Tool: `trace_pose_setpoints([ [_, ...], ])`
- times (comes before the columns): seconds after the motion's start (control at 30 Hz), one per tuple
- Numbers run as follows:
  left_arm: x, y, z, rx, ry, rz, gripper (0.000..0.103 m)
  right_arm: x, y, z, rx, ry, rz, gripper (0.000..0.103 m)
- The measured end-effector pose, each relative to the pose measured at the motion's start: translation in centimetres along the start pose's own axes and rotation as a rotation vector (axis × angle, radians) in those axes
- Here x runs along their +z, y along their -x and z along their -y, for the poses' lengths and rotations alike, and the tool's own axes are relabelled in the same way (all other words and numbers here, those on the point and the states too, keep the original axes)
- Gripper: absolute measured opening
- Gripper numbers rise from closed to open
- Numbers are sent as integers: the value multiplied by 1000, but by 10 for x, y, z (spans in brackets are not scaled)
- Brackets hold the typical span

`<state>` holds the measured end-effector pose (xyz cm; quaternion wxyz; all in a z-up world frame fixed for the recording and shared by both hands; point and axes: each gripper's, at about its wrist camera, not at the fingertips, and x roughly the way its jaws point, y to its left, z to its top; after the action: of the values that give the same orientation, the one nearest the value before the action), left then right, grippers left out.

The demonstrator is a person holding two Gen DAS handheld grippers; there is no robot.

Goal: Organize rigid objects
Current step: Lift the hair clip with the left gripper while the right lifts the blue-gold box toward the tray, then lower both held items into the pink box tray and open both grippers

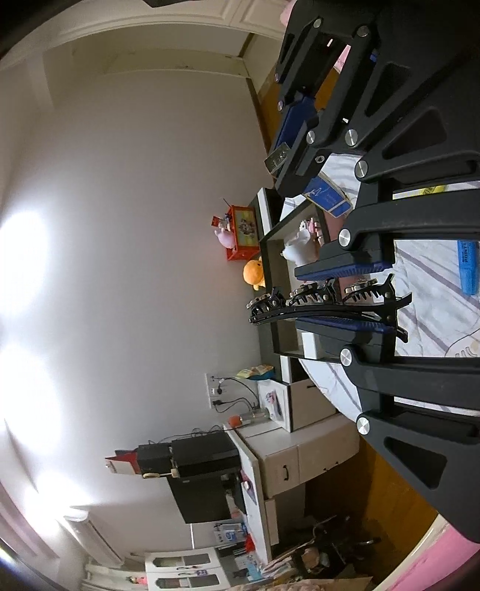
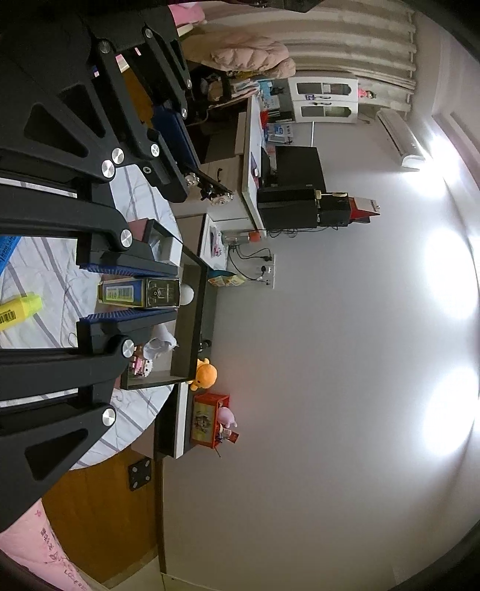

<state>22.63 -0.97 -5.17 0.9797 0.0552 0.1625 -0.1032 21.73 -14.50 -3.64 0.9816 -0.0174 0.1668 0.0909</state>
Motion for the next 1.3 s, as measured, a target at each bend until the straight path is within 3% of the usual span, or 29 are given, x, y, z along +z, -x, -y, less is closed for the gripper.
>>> trace_pose_setpoints([
  [0.33,19,-8,2,19,-31,45,19,14,-8,5,9,11,36,16],
  [0.6,30,-45,-5,25,-41,29,20,24,-37,10,21,32,34,16],
  [0.87,29,-136,-12,13,-66,-80,19,24,-111,25,11,58,-50,16],
  [1.1,9,-231,-19,-10,-76,-241,19,9,-191,42,21,78,-179,16],
  [1.2,-4,-259,-23,-11,-70,-298,20,-1,-221,48,72,55,-239,16],
  [1.3,-12,-276,-25,-32,-57,-333,20,-7,-240,46,69,77,-267,17],
])
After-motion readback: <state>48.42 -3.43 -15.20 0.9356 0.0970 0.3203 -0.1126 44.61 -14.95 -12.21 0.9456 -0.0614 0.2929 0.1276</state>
